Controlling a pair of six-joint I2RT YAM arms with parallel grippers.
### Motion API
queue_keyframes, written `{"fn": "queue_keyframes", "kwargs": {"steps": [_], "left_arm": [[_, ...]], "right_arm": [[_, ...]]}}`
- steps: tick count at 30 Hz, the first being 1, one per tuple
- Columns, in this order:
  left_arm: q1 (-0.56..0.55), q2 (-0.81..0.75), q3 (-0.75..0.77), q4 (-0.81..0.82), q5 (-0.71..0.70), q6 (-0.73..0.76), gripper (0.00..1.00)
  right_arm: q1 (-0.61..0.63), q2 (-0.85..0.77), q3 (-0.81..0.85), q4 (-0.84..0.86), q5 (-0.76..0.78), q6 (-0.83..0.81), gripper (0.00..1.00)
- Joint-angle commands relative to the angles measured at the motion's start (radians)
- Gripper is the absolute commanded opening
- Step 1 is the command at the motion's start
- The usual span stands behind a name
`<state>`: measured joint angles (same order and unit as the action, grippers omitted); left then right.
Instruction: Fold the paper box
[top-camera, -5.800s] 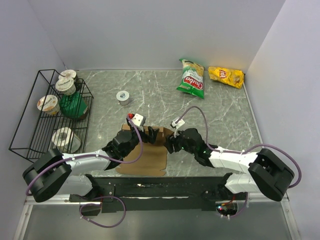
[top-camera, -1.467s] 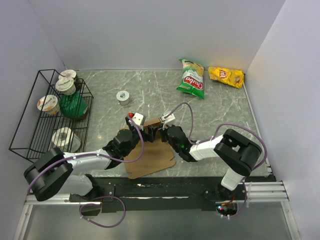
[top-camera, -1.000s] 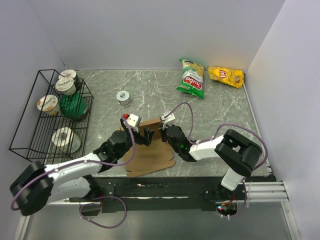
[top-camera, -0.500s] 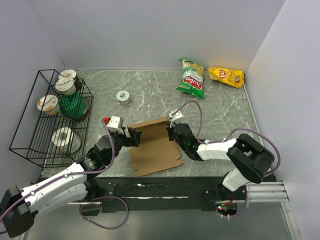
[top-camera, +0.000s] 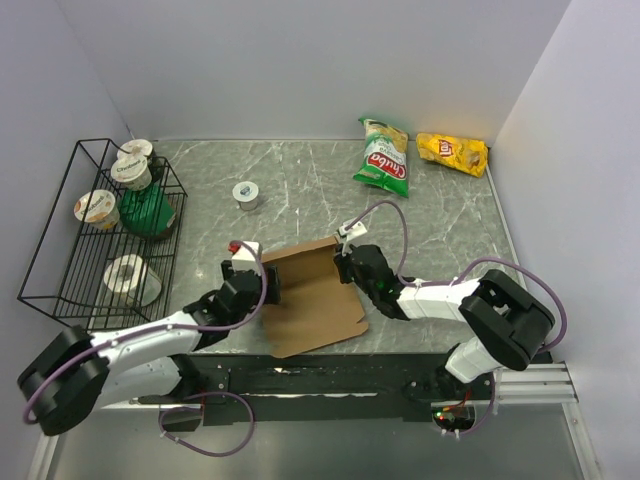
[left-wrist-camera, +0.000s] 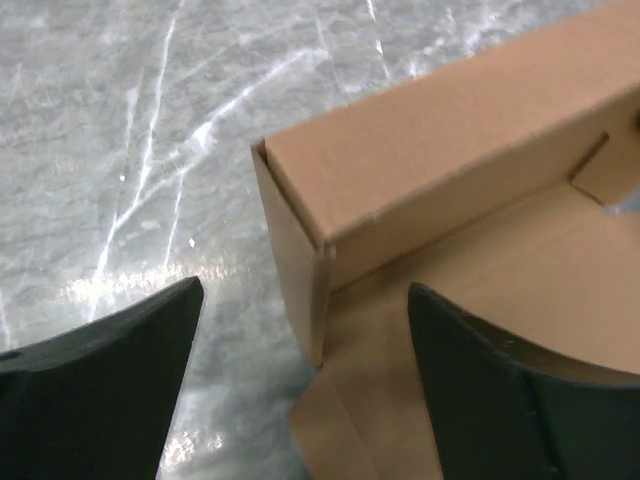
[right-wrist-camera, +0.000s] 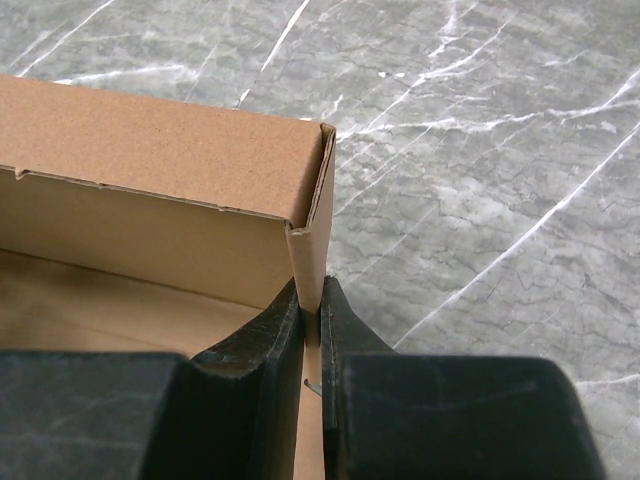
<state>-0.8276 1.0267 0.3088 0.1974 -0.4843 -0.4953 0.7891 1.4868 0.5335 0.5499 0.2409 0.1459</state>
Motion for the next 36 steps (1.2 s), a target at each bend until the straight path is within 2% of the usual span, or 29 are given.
{"fn": "queue_keyframes", "kwargs": {"steps": [1, 2, 4, 5, 7, 8, 11, 20, 27, 36], "left_arm": [[0.004, 0.094, 0.062, 0.100, -0.083, -0.031, 0.75], [0.002, 0.107, 0.062, 0.118, -0.088, -0.034, 0.64], [-0.001, 0.124, 0.053, 0.141, -0.105, -0.035, 0.54], [-0.002, 0.127, 0.047, 0.157, -0.108, -0.032, 0.45], [-0.004, 0.124, 0.030, 0.203, -0.109, -0.016, 0.35], [-0.005, 0.124, 0.029, 0.212, -0.111, -0.012, 0.23], [-0.008, 0.124, 0.024, 0.215, -0.131, -0.003, 0.10], [-0.011, 0.124, 0.018, 0.214, -0.157, -0.012, 0.01], [-0.013, 0.101, 0.029, 0.188, -0.174, -0.003, 0.01], [-0.013, 0.084, 0.030, 0.180, -0.163, 0.014, 0.01]], "right_arm": [[-0.008, -0.036, 0.006, 0.005, -0.003, 0.023, 0.00], [-0.008, -0.034, 0.010, -0.002, 0.000, 0.024, 0.00], [-0.007, -0.033, 0.016, -0.008, 0.015, 0.026, 0.00], [-0.007, -0.030, 0.019, -0.018, 0.021, 0.027, 0.00], [-0.008, -0.023, 0.029, -0.024, 0.052, 0.030, 0.00], [-0.008, -0.022, 0.036, -0.028, 0.067, 0.035, 0.00], [-0.005, 0.001, 0.058, -0.053, 0.123, 0.047, 0.00], [0.016, 0.052, 0.138, -0.195, 0.355, 0.121, 0.00], [0.021, 0.067, 0.152, -0.237, 0.457, 0.149, 0.00], [0.027, 0.069, 0.111, -0.179, 0.563, 0.143, 0.00]]}}
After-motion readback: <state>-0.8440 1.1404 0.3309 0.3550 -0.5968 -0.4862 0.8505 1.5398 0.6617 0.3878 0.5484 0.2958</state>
